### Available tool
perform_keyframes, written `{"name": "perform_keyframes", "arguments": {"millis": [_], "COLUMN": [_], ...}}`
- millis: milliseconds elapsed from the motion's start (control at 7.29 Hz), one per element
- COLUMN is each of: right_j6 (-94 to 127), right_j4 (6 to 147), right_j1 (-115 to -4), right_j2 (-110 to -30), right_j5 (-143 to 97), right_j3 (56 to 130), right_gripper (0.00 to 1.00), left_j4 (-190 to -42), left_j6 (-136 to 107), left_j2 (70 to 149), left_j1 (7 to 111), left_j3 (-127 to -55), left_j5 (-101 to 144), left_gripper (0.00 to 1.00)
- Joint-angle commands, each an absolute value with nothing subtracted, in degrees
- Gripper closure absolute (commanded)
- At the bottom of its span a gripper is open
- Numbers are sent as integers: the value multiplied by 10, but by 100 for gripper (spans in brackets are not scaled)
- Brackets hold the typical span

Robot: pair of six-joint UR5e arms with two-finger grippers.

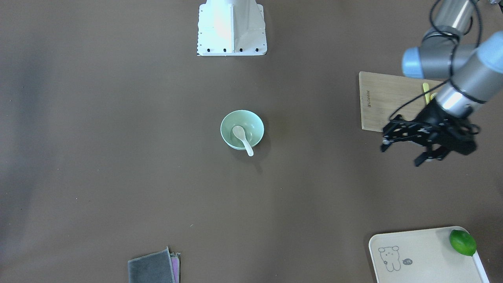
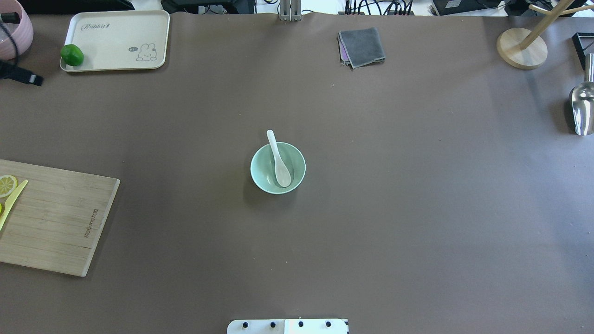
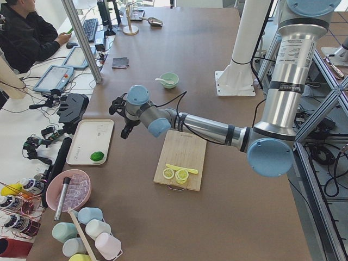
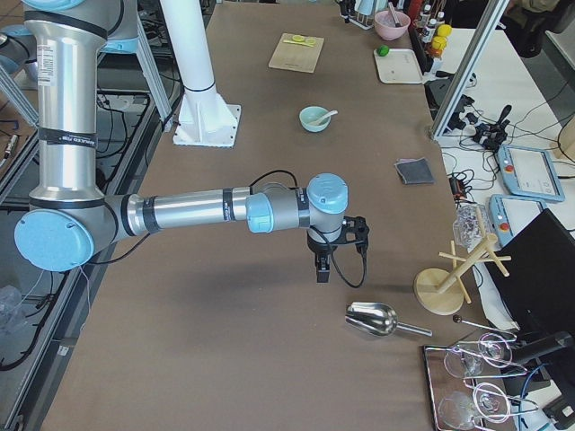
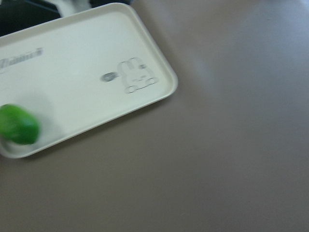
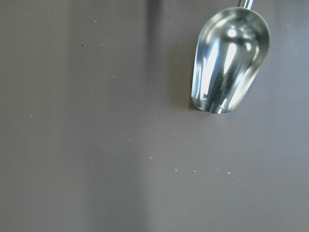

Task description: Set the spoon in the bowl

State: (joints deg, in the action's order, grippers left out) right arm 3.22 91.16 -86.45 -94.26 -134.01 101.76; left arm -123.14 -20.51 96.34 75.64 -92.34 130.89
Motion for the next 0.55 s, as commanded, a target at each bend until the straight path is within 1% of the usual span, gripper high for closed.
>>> {"name": "perform_keyframes", "arguments": {"millis": [0,137,274,411], "right_j6": [-105,-105,-105,-105], "right_j4": [1003,1006,1007,1007], "right_j1": [-931,-932,-931,-931], "right_j2": [-945,-947,-946,-947], "right_j5": [-1324,-1296,-1289,-1291], "right_j3": [1016,1016,1015,1014], "right_gripper": [0,0,0,0], "left_j4": [-1223,-1223,-1197,-1127], "left_j6": [-175,-171,-150,-94], "left_j2": [884,870,868,866], "left_j1": [852,882,896,910], "left_j3": [-916,-902,-910,-941], "left_j5": [1308,1309,1315,1324], "left_gripper": [2,2,2,2]}}
